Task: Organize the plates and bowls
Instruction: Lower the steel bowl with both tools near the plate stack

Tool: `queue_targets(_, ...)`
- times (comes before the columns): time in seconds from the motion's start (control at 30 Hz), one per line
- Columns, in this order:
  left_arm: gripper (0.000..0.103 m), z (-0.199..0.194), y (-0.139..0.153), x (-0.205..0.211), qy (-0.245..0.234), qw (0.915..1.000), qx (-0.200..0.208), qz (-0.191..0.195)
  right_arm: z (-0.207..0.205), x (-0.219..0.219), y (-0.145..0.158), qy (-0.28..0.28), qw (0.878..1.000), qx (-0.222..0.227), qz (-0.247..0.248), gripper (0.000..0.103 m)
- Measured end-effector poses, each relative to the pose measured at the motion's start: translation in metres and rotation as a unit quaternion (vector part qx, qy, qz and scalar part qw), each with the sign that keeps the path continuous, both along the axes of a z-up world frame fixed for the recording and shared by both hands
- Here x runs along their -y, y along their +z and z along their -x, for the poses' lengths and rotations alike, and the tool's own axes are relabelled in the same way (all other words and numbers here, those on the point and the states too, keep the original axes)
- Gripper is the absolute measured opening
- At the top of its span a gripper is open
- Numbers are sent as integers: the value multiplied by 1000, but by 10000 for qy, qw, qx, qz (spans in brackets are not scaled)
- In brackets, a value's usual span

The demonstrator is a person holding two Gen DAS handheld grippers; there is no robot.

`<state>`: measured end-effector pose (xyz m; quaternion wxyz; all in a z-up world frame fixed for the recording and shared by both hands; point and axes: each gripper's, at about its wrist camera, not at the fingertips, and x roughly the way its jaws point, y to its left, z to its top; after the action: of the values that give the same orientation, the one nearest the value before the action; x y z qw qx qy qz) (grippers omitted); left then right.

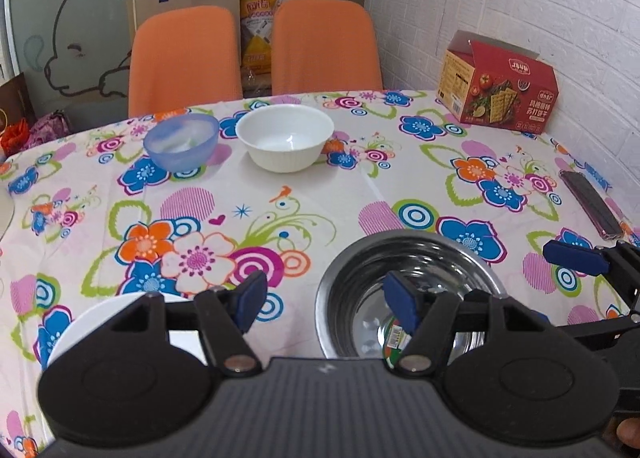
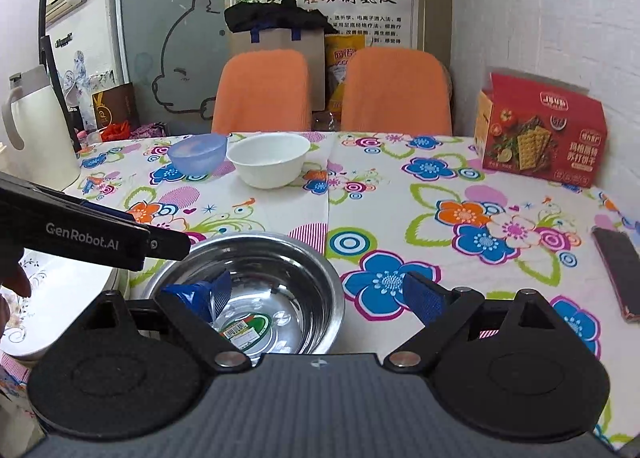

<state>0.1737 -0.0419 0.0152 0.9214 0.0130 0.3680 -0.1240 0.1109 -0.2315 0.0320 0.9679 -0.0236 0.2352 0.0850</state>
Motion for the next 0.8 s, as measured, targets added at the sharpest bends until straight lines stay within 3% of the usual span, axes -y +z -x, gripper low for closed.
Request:
queue_targets(0.23, 68, 14, 10, -8, 21, 9999, 158, -22, 0, -13, 11, 198, 9996, 158, 94, 80)
queue_targets(0.57, 70, -5, 18, -47, 506, 9981, 306, -172, -26, -22, 17, 489, 9986, -161, 91, 80)
queue_targets(0.8, 70, -68, 35, -85, 750, 9957, -76, 538, -96, -32, 52, 753, 9960, -401, 271, 80)
